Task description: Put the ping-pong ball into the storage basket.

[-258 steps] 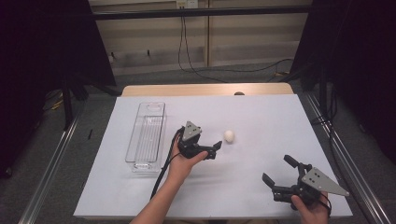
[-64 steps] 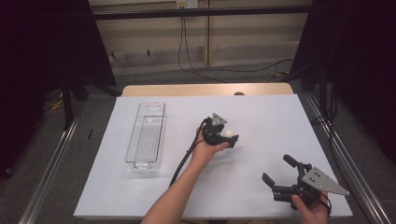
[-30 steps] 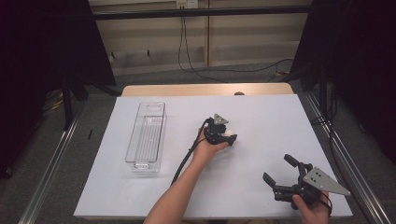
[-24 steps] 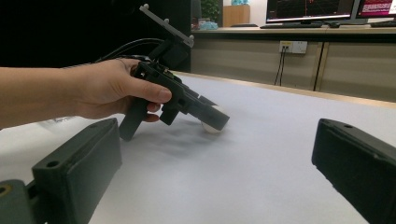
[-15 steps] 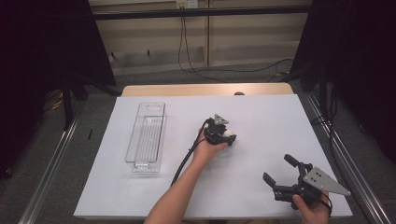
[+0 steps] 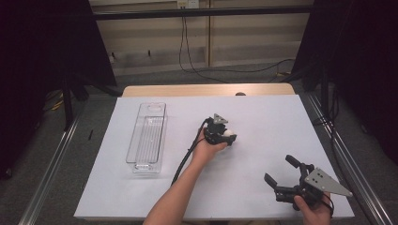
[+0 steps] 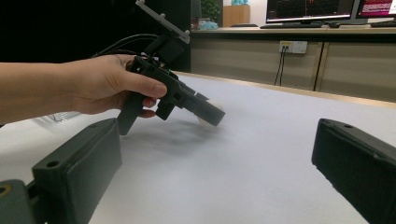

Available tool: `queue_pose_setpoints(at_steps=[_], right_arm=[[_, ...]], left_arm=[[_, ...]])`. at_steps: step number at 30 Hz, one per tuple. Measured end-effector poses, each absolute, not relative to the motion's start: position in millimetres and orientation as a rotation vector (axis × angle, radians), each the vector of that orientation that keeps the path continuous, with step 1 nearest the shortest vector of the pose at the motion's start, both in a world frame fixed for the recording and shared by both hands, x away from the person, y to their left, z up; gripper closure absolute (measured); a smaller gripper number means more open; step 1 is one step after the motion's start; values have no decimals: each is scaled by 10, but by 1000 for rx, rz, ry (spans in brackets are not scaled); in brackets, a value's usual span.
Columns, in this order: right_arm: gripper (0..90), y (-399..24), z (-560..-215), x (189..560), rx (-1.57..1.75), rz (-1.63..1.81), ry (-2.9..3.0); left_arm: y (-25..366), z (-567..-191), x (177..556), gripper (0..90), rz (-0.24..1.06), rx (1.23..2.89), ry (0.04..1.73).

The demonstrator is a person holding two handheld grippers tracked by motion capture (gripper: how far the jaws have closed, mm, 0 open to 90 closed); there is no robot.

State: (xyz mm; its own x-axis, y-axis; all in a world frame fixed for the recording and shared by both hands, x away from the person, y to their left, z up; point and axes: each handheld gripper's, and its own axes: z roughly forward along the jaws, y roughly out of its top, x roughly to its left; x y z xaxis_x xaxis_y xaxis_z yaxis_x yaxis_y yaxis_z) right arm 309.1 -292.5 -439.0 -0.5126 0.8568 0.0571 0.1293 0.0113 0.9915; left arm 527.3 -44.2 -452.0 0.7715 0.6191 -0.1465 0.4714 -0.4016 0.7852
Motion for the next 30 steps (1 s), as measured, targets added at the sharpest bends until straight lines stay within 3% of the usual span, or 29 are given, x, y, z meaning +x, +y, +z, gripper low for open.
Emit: queue_pose_setpoints(at_steps=[30], right_arm=[[9, -2908, -4393, 3095, 1022, 1551, 1695]], left_arm=[[-281, -4343, 5255, 511, 221, 2046, 820]])
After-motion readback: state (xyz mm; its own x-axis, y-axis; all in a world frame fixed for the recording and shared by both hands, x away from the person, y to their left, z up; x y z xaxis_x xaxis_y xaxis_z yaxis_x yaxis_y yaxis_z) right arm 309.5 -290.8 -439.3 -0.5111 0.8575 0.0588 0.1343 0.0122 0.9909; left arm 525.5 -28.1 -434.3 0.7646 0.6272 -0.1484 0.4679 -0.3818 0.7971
